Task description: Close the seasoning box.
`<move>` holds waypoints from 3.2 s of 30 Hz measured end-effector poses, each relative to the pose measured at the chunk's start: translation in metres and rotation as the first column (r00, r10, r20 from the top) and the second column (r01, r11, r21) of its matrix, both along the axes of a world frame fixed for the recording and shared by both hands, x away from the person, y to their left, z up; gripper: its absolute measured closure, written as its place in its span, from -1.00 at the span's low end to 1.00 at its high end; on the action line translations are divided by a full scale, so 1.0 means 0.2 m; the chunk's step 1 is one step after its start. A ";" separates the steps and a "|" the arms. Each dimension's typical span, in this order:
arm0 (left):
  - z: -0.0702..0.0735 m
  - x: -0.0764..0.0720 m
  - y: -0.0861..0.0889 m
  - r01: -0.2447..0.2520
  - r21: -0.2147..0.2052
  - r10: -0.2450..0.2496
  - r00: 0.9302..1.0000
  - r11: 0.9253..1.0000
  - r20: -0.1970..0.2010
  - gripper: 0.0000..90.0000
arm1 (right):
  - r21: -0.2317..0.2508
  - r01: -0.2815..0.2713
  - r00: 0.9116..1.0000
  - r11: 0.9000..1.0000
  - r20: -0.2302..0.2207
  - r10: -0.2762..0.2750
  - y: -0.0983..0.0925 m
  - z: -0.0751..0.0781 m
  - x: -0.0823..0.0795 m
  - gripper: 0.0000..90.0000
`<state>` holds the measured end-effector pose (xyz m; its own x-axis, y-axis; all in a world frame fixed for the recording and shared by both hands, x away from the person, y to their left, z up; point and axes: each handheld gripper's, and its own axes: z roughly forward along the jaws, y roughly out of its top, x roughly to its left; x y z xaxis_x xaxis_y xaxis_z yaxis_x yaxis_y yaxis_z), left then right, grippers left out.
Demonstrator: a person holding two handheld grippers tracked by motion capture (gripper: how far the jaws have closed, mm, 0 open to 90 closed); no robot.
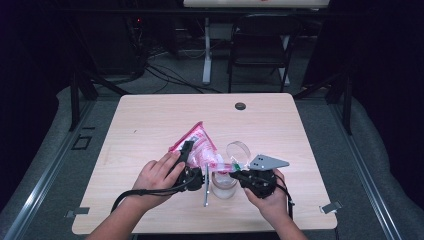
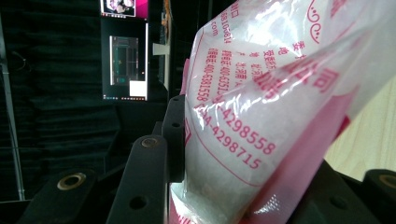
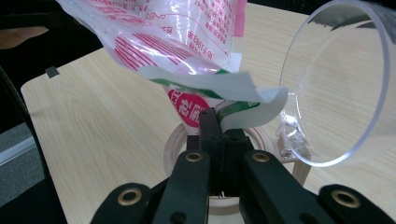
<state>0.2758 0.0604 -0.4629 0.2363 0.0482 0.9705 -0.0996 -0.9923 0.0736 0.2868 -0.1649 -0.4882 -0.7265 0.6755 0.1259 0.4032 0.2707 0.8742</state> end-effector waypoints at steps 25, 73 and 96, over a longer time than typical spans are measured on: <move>0.01 0.00 -0.01 0.002 -0.008 -0.002 1.000 1.000 0.006 0.50 | -0.006 0.011 1.000 1.000 0.000 -0.011 -0.01 -0.01 0.01 1.00; 0.02 -0.01 -0.02 0.031 -0.004 -0.031 0.999 1.000 0.028 0.50 | -0.022 0.015 1.000 1.000 -0.013 -0.015 -0.01 -0.03 0.02 1.00; 0.03 -0.02 -0.03 0.037 -0.005 -0.036 0.999 0.999 0.034 0.50 | -0.023 0.016 1.000 1.000 -0.019 -0.016 0.00 -0.04 0.03 1.00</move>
<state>0.2726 0.0550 -0.4571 0.2050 0.0455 0.9777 -0.1383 -0.9876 0.0750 0.2923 -0.1649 -0.4970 -0.7132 0.6898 0.1247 0.4246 0.2835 0.8598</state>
